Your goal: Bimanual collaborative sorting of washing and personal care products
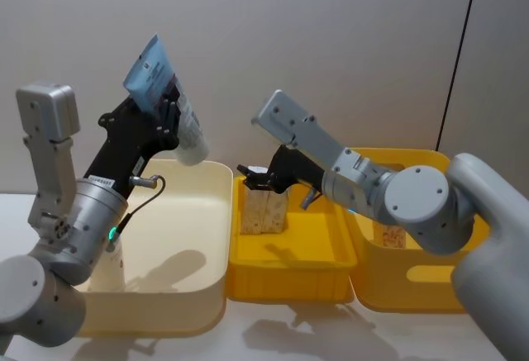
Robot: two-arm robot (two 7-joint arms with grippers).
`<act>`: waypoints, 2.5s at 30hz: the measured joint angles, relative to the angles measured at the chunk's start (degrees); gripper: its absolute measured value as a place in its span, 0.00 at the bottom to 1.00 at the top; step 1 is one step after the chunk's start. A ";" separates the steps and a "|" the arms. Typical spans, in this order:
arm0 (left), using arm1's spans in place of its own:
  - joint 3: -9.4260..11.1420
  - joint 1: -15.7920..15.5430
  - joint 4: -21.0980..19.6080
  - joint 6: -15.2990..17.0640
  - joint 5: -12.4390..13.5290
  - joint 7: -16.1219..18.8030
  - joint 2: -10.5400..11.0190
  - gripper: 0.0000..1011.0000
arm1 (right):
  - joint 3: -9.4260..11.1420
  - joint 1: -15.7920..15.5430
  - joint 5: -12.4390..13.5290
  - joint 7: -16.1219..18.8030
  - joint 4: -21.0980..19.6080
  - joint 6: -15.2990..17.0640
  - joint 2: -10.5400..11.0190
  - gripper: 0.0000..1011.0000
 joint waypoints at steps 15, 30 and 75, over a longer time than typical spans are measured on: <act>-0.25 0.05 0.10 -0.67 0.81 -0.80 -0.66 0.25 | -0.21 1.60 1.16 6.02 0.81 3.19 -1.10 0.99; -0.57 0.97 -0.89 -0.89 1.01 -1.52 -0.74 0.25 | 0.37 2.74 3.59 9.60 1.30 4.84 -2.20 0.99; 0.38 2.96 -1.56 0.84 0.17 -1.49 -1.25 0.25 | -1.63 4.72 5.62 12.19 3.13 4.39 -4.66 0.99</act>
